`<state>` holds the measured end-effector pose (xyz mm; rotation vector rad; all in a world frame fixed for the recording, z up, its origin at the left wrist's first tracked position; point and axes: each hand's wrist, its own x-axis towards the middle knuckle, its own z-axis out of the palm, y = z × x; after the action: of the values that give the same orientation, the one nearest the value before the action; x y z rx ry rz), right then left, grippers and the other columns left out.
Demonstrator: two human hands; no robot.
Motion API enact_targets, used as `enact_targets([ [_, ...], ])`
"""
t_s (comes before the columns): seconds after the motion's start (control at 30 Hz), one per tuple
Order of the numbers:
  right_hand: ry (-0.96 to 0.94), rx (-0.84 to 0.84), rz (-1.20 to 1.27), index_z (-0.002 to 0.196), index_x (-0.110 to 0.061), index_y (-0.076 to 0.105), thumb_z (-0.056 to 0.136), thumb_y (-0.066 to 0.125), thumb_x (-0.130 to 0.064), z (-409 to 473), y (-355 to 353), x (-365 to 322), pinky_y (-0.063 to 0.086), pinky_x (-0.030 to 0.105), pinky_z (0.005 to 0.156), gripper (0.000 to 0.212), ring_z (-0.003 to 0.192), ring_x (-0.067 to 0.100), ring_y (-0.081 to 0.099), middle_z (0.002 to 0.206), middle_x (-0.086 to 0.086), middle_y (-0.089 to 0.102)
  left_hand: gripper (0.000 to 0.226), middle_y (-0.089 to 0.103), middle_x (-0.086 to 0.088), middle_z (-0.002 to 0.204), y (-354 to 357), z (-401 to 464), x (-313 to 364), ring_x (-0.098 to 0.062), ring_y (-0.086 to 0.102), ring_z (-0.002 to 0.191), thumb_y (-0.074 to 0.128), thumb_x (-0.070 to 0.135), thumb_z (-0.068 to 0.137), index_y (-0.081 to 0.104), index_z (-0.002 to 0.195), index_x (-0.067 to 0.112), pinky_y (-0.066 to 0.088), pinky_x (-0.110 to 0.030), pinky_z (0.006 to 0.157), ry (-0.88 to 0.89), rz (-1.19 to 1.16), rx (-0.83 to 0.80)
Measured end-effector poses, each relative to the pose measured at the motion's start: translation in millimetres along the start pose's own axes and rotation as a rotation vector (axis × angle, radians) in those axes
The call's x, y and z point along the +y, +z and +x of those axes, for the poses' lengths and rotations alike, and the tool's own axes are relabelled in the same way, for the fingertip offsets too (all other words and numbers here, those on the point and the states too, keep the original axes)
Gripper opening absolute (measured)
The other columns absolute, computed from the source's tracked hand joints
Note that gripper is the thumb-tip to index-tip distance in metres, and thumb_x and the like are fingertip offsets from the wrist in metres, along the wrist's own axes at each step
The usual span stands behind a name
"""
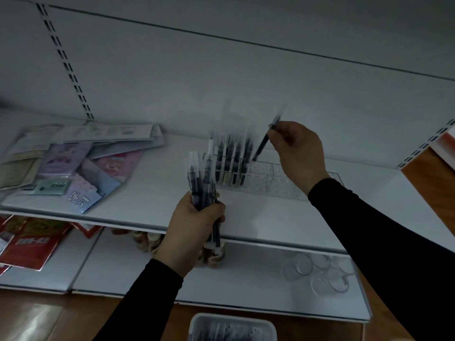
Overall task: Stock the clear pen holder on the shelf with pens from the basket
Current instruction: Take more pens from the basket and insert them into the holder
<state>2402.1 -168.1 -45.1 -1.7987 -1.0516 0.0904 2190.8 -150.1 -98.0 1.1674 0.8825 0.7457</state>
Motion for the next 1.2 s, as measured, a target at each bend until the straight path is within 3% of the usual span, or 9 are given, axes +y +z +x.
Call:
enact_targets([
  [0.23,-0.108,-0.097,-0.193,0.108,-0.01,0.068,0.095,0.059,-0.021,-2.2,7.2,2.0,0.035,-0.006,0.071,0.019,0.083,0.005,0.057,0.092,-0.007,0.063,0.009,0.06,-0.009,0.073,-3.1,0.4,2.0,-0.022,0.06,0.072,0.062,0.003,0.087,0.059,0.096,0.004,0.052,-0.033,0.069,0.002,-0.015,0.012],
  [0.43,-0.052,-0.157,-0.252,0.108,-0.011,0.068,0.096,0.057,-0.025,-0.8,11.6,6.0,0.037,0.007,0.072,0.021,0.085,0.008,0.058,0.091,-0.005,0.063,0.01,0.058,-0.009,0.073,-4.4,1.5,2.5,-0.021,0.059,0.07,0.062,0.001,0.087,0.06,0.096,0.004,0.052,-0.031,0.067,0.013,-0.023,0.018],
  [0.67,-0.076,-0.124,-0.259,0.106,-0.01,0.069,0.096,0.057,-0.025,-3.1,12.3,7.4,0.037,0.006,0.071,0.021,0.084,0.008,0.059,0.094,-0.001,0.068,0.009,0.059,-0.009,0.073,-1.9,0.8,2.7,-0.018,0.059,0.067,0.062,0.003,0.087,0.06,0.095,0.005,0.051,-0.025,0.061,0.008,-0.005,-0.005],
  [0.93,-0.112,-0.13,-0.267,0.107,-0.01,0.068,0.097,0.056,-0.022,-4.0,11.8,7.4,0.038,-0.001,0.069,0.02,0.082,0.008,0.058,0.09,-0.003,0.065,0.007,0.06,-0.008,0.07,-0.2,0.0,2.2,-0.022,0.059,0.07,0.062,0.003,0.086,0.061,0.092,0.008,0.051,-0.035,0.069,0.0,-0.004,-0.016],
  [1.07,-0.192,-0.145,-0.311,0.105,-0.008,0.068,0.097,0.055,-0.019,-5.5,12.9,6.7,0.048,0.022,0.079,0.019,0.083,0.017,0.063,0.093,0.006,0.07,0.006,0.061,-0.007,0.07,-0.1,0.2,1.5,-0.021,0.06,0.07,0.062,0.004,0.086,0.061,0.09,0.009,0.051,-0.036,0.07,0.005,0.004,-0.011],
  [1.2,-0.187,-0.142,-0.313,0.104,-0.008,0.068,0.097,0.055,-0.02,-5.3,13.1,6.5,0.04,0.013,0.071,0.019,0.078,0.013,0.059,0.089,0.003,0.068,0.008,0.06,-0.007,0.071,1.0,0.7,0.7,-0.021,0.06,0.07,0.062,0.003,0.087,0.061,0.092,0.008,0.052,-0.036,0.071,-0.007,-0.013,-0.011],
])
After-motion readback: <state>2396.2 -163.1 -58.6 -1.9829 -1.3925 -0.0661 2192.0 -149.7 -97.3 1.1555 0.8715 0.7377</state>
